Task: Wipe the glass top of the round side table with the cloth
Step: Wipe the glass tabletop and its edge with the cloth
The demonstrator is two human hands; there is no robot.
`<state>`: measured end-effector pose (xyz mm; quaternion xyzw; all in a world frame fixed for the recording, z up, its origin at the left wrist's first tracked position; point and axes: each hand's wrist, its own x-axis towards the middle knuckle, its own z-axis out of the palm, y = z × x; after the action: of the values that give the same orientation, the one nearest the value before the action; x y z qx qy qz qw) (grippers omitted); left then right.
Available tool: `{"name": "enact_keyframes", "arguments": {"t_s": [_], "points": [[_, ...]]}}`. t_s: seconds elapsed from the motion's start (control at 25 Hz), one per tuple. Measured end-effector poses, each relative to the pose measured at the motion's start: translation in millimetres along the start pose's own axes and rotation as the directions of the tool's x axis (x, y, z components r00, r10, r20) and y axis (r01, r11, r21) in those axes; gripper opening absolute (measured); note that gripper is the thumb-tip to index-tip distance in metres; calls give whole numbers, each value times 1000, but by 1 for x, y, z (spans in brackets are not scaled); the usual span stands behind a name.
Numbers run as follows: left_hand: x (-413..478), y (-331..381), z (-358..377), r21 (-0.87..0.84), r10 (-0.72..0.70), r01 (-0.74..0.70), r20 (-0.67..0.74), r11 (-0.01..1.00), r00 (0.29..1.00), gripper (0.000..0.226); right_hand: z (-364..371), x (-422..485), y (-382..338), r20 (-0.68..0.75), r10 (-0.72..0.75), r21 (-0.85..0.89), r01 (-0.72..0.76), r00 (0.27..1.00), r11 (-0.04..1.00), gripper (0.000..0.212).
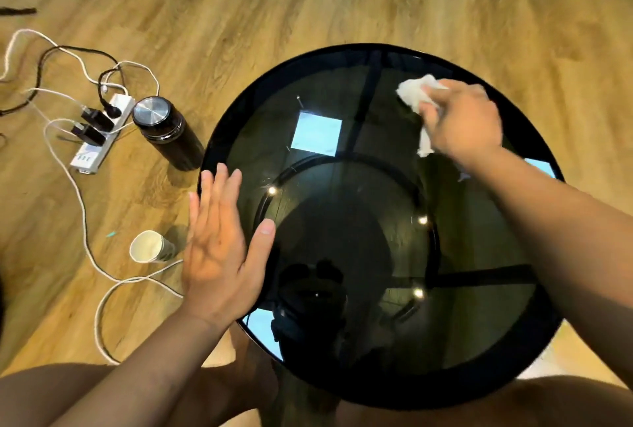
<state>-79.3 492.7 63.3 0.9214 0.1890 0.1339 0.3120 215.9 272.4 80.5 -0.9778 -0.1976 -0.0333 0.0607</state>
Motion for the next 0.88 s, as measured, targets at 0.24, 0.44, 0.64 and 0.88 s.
{"name": "enact_keyframes", "arguments": {"t_s": [0.24, 0.44, 0.64, 0.88], "points": [[-1, 7, 0, 50, 4, -5, 20, 999, 1000, 70, 0, 19, 44, -90, 323, 50, -320, 942, 946, 47], [2, 0, 0, 45, 23, -22, 0, 999, 1000, 73, 14, 82, -27, -25, 339, 152, -332, 941, 931, 50], [2, -1, 0, -6, 34, -35, -29, 999, 999, 70, 26, 69, -225, -27, -69, 237, 74, 997, 969, 28], [1, -4, 3, -69, 1, -7, -90, 998, 996, 66, 14, -21, -264, 54, -364, 517, 286, 930, 807, 27]]}}
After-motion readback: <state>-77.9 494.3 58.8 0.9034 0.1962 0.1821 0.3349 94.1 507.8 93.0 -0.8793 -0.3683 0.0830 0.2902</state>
